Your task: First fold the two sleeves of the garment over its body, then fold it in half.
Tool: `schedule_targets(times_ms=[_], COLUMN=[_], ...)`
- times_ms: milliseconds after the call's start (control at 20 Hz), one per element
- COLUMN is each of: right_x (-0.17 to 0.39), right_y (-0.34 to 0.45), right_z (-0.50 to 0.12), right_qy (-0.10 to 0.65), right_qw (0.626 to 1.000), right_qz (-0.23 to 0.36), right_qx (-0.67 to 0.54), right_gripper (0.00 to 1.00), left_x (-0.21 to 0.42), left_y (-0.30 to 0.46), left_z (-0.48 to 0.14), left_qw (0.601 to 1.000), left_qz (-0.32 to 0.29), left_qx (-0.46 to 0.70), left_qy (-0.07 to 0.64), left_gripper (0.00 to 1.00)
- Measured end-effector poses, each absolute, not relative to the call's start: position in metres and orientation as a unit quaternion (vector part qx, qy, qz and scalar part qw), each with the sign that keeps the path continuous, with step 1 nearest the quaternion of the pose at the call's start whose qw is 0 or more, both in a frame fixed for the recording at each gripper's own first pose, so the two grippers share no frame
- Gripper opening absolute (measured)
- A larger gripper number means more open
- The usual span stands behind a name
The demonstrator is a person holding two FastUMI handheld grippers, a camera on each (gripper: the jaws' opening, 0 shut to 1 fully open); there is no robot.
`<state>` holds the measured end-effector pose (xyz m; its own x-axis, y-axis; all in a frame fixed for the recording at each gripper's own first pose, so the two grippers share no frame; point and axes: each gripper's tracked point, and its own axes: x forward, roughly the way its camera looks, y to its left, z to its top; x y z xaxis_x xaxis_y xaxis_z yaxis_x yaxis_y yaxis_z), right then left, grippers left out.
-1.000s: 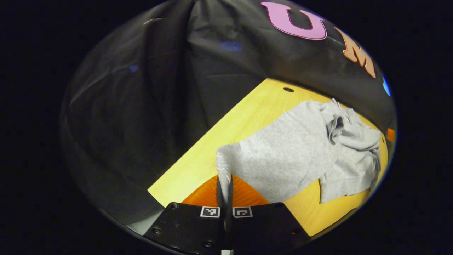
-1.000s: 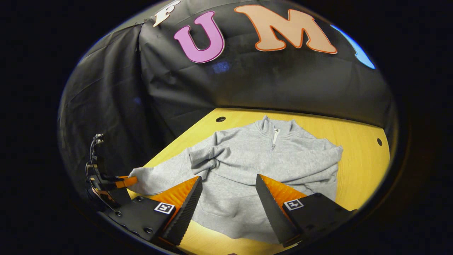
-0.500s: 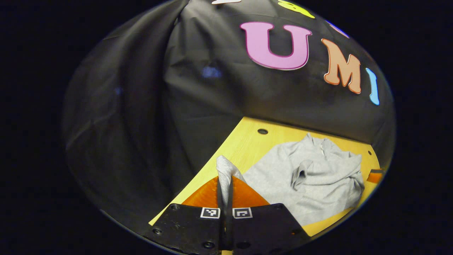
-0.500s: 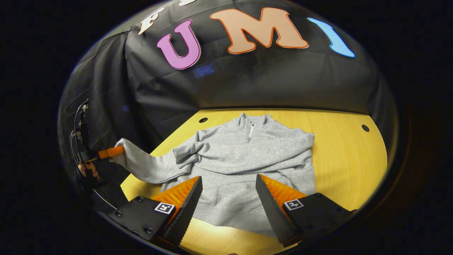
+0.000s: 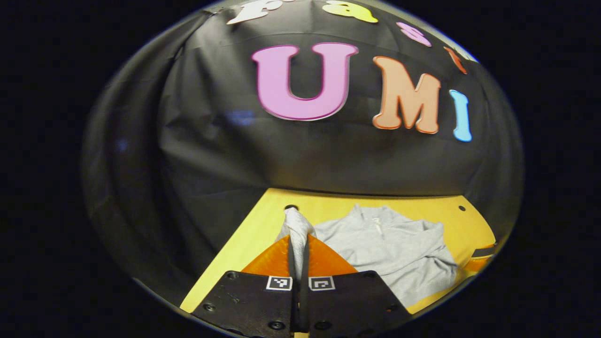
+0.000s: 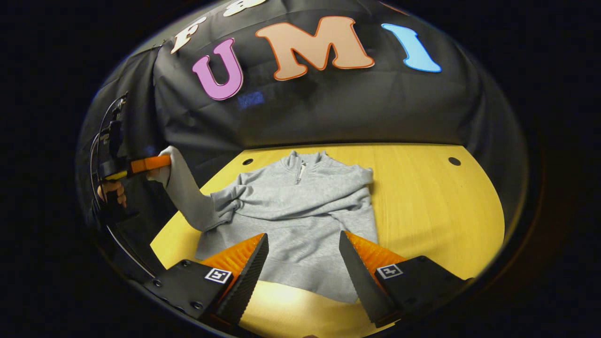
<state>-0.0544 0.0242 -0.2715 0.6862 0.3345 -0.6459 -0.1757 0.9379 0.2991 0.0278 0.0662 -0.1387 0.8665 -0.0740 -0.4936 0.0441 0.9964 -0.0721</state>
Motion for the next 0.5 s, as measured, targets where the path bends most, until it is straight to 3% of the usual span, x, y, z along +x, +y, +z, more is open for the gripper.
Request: schedule_targets(times_ms=[500], right_x=[-0.092], right_y=[-0.054], right_z=[-0.273], right_qy=[0.364], right_qw=[0.92], right_qz=[0.057], right_qx=[0.134], right_gripper=[0.96], left_x=[0.063], left_y=[-0.129], left_z=[-0.123], left_qw=[0.95], left_qz=[-0.196], left_qx=[0.007], left_qy=[0.242], left_gripper=[0.0])
